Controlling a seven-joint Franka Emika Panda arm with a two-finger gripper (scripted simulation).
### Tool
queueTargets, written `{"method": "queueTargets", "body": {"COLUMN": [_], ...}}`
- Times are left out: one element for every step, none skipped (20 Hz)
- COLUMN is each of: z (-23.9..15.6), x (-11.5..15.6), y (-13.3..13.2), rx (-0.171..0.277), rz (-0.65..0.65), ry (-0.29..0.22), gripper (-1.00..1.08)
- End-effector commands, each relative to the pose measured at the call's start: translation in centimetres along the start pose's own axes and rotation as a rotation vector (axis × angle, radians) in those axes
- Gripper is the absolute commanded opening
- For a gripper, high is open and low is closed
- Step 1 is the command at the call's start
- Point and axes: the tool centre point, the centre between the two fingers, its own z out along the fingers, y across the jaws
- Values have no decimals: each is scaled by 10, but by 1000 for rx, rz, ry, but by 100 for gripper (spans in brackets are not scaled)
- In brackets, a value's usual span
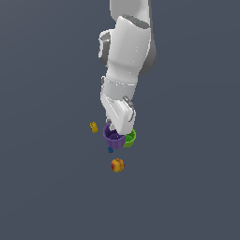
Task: Pick up a designated object from a clutter of objects.
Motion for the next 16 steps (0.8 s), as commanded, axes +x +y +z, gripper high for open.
{"method": "queueTargets", "body": {"z": [-22, -30, -38, -47, -55, -63, -71, -79, -86, -93, -99, -105, -110, -115, -119, -123], "x": [-1, -1, -1, -2, -2, -2, -2, -3, -3, -3, -3, -3, -3, -3, -4, -3], "y": [-15, -21, -27, -33, -39, -46, -52, -57, -63, -68, -73, -77, -82, -86, -89, -93], "rx": [1, 1, 1, 1, 1, 1, 1, 1, 1, 1, 1, 1, 1, 1, 1, 1], "rz": [0, 0, 0, 0, 0, 0, 0, 0, 0, 0, -1, -1, -1, -1, -1, -1], "ry": [-1, -1, -1, -1, -1, -1, -1, -1, -1, -1, -1, -1, 0, 0, 0, 0], "gripper": [-100, -100, -100, -100, -100, -100, -100, -100, -100, -100, -100, -100, -100, -100, -100, -100]}}
